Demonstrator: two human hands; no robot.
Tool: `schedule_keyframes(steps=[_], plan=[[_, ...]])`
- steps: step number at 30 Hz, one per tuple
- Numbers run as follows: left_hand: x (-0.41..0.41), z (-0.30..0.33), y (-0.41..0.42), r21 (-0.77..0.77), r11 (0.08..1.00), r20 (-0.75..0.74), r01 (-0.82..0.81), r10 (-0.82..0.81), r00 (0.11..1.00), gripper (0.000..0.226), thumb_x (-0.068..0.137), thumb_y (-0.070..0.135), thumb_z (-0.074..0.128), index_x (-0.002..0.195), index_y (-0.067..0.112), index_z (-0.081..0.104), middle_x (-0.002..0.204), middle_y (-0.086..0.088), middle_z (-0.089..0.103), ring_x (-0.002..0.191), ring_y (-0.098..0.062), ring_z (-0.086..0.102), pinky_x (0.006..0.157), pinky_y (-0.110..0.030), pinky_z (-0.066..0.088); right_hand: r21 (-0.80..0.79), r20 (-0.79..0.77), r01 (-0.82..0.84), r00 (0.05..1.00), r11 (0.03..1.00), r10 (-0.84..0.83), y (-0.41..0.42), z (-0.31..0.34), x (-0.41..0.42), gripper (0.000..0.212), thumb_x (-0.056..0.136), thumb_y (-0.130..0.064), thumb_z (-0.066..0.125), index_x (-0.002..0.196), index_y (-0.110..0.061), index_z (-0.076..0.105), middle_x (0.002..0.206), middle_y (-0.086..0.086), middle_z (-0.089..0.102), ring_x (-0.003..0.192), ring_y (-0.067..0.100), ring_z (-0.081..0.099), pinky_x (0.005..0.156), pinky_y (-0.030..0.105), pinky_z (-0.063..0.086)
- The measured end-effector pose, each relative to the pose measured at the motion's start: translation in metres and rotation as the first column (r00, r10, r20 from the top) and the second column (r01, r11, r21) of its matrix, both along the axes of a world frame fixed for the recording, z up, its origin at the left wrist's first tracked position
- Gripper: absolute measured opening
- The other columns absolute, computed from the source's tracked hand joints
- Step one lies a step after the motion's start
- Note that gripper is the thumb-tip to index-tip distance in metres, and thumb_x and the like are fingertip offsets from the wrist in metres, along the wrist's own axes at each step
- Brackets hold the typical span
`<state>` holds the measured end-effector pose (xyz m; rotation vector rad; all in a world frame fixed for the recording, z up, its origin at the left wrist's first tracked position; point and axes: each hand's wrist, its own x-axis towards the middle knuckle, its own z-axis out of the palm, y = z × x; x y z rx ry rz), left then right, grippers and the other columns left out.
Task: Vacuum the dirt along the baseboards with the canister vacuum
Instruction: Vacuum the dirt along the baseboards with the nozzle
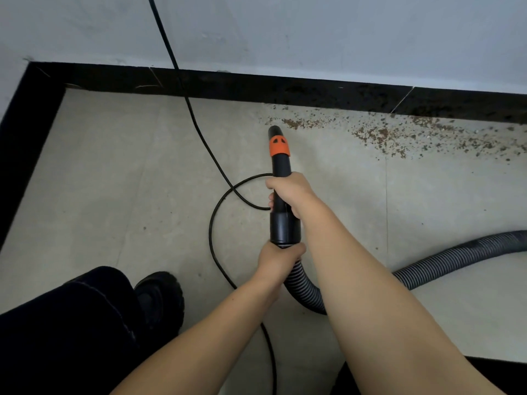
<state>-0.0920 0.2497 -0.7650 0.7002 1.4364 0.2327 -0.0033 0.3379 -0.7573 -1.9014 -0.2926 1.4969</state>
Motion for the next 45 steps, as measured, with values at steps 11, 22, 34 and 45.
schedule_keyframes(steps=[11,22,34,45], plan=[[0.000,-0.005,0.017,-0.005,0.990,0.013,0.142,-0.142,0.990,0.015,0.078,0.006,0.067,0.091,0.008,0.061,0.080,-0.009,0.062,0.068,-0.018,0.058,0.060,-0.023,0.047,-0.009,-0.008,0.138,0.990,0.990,-0.138,0.001,-0.002,0.013,0.008,0.082,-0.005,0.057,0.083,-0.008,0.049,0.061,0.009,0.052,0.044,0.020,0.050,0.046,0.024,0.046],[0.029,-0.001,0.017,0.021,0.966,0.020,0.259,-0.260,0.966,0.014,0.078,0.006,0.064,0.076,0.016,0.054,0.068,-0.001,0.055,0.061,-0.013,0.051,0.056,-0.021,0.042,-0.016,0.036,0.267,0.963,0.964,-0.266,-0.009,-0.003,0.050,0.009,0.081,-0.003,0.056,0.079,-0.007,0.048,0.057,0.010,0.052,0.044,0.022,0.050,0.053,0.030,0.049],[-0.018,-0.006,0.025,-0.009,1.000,-0.052,0.024,-0.024,0.998,0.029,0.078,0.014,0.070,0.104,0.003,0.064,0.103,-0.019,0.070,0.089,-0.026,0.065,0.081,-0.036,0.054,-0.006,-0.014,-0.026,1.000,1.000,0.026,0.026,-0.008,-0.017,0.016,0.081,-0.006,0.059,0.095,-0.005,0.051,0.061,0.009,0.055,0.046,0.020,0.053,0.048,0.025,0.049],[-0.019,-0.006,0.051,0.010,0.992,-0.056,0.124,-0.123,0.991,0.013,0.079,0.007,0.067,0.089,0.010,0.059,0.073,-0.005,0.060,0.063,-0.015,0.056,0.057,-0.021,0.046,0.016,-0.026,0.100,0.995,0.995,-0.099,0.037,-0.006,-0.008,0.009,0.081,-0.006,0.056,0.087,-0.008,0.049,0.057,0.007,0.053,0.044,0.019,0.051,0.049,0.025,0.047]])
